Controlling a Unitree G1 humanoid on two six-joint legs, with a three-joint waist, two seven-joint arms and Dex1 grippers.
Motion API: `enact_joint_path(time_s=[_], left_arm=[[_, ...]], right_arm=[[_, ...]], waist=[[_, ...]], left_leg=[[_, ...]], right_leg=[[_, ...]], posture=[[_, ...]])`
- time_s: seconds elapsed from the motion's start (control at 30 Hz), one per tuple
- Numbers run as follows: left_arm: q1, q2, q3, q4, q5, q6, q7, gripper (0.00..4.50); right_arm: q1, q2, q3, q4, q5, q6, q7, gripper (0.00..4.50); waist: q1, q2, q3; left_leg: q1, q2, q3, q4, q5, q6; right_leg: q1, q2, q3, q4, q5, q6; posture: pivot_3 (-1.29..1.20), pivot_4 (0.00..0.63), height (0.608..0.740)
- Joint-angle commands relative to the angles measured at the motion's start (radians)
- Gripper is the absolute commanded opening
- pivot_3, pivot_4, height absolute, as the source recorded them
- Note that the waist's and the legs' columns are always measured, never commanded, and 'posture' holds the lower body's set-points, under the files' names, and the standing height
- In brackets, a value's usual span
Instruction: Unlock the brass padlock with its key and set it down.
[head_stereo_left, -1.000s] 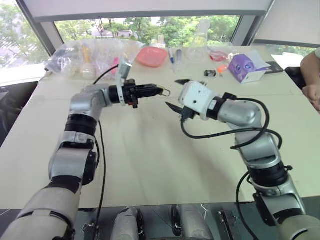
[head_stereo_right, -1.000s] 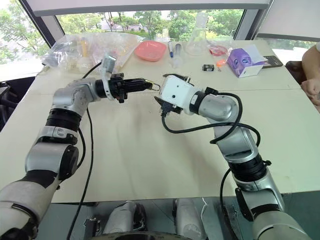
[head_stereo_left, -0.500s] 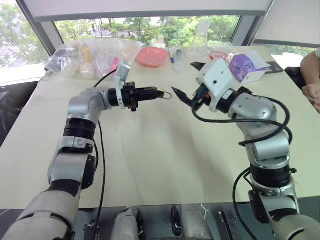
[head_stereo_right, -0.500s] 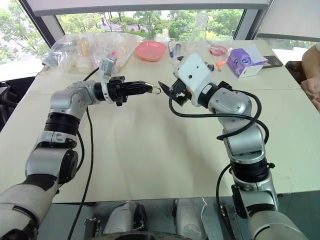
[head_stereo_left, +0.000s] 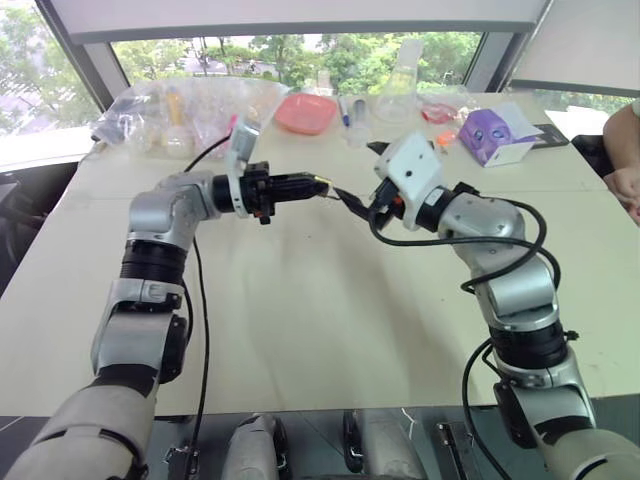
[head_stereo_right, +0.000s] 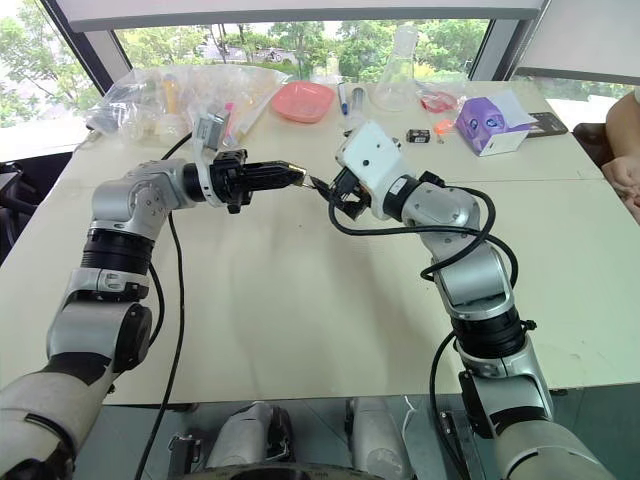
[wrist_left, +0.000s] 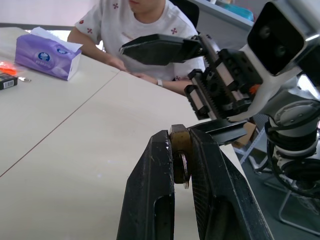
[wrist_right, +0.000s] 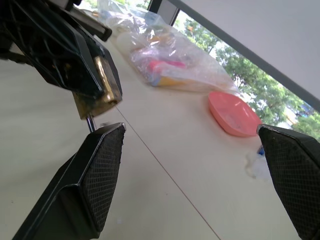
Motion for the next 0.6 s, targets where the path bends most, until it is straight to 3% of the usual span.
enact_joint_path(time_s=[0.03, 0.37, 0.6], left_arm=[[-0.004, 0.004, 0.025, -0.036, -0.029, -0.005, -0.003, 0.00], [0.006, -0.009, 0.010, -0.010, -0.007, -0.042, 0.007, 0.00], [0.013, -0.061, 0.004, 0.050, 0.009, -0.052, 0.065, 0.00]], right_arm=[[-0.012, 0.005, -0.013, -0.015, 0.042, 0.017, 0.008, 4.30], [-0.002, -0.017, -0.072, -0.056, 0.107, 0.107, -0.016, 4.30], [0.103, -0.201, -0.179, -0.307, 0.208, 0.375, 0.035, 4.30]], waist=[[0.000, 0.000, 0.000], [0.001, 0.000, 0.000], [0.010, 0.000, 0.000]], left_leg=[[0.000, 0.000, 0.000, 0.000, 0.000, 0.000], [0.000, 0.000, 0.000, 0.000, 0.000, 0.000], [-0.001, 0.000, -0.002, 0.000, 0.000, 0.000]], right_leg=[[0.000, 0.000, 0.000, 0.000, 0.000, 0.000], [0.000, 0.000, 0.000, 0.000, 0.000, 0.000], [0.000, 0.000, -0.001, -0.001, 0.000, 0.000]], posture=[[0.00, 0.150, 0.733], [0.00, 0.150, 0.733], [0.00, 0.150, 0.733]])
